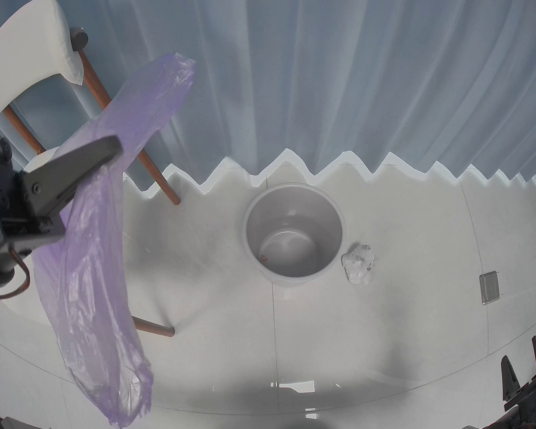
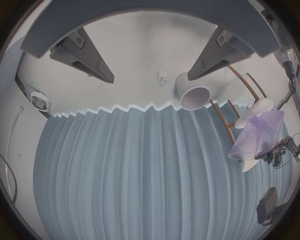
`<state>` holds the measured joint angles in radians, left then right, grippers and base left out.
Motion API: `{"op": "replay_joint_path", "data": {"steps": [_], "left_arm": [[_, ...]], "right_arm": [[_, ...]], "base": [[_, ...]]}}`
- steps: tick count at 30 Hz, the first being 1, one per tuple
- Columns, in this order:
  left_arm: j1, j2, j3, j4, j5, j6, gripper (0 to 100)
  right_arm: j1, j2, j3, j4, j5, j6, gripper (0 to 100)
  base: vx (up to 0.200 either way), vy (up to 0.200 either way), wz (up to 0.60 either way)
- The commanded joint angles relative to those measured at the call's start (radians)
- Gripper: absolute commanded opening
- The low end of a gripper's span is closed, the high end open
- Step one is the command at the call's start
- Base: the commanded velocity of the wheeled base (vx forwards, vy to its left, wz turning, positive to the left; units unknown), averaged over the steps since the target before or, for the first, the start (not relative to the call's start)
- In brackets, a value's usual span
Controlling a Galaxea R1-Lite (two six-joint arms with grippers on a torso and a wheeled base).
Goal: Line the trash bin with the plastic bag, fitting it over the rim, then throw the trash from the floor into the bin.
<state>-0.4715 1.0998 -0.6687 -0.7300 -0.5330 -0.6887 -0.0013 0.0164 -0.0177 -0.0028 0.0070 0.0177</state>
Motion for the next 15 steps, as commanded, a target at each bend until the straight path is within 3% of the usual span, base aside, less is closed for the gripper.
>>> {"op": "replay_joint_path", "data": {"steps": [1, 7, 12, 15], "left_arm": [[-0.073, 0.147, -0.129, 0.0, -0.015, 0.0, 0], [-0.13, 0.262, -0.235, -0.017, -0.015, -0.002, 0], [-0.13, 0.354, -0.302, -0.074, -0.018, -0.003, 0], [-0.107, 0.407, -0.33, -0.109, -0.058, -0.005, 0]], "right_arm": [[0.0, -0.016, 0.018, 0.0, -0.001, -0.001, 100], [0.0, -0.016, 0.018, 0.0, -0.001, 0.001, 100], [0.0, -0.016, 0.018, 0.0, -0.001, 0.001, 100], [0.0, -0.016, 0.018, 0.0, -0.002, 0.002, 100]], "base": [[0.0, 0.0, 0.0], [0.0, 0.0, 0.0], [0.0, 0.0, 0.0], [0.0, 0.0, 0.0]]}}
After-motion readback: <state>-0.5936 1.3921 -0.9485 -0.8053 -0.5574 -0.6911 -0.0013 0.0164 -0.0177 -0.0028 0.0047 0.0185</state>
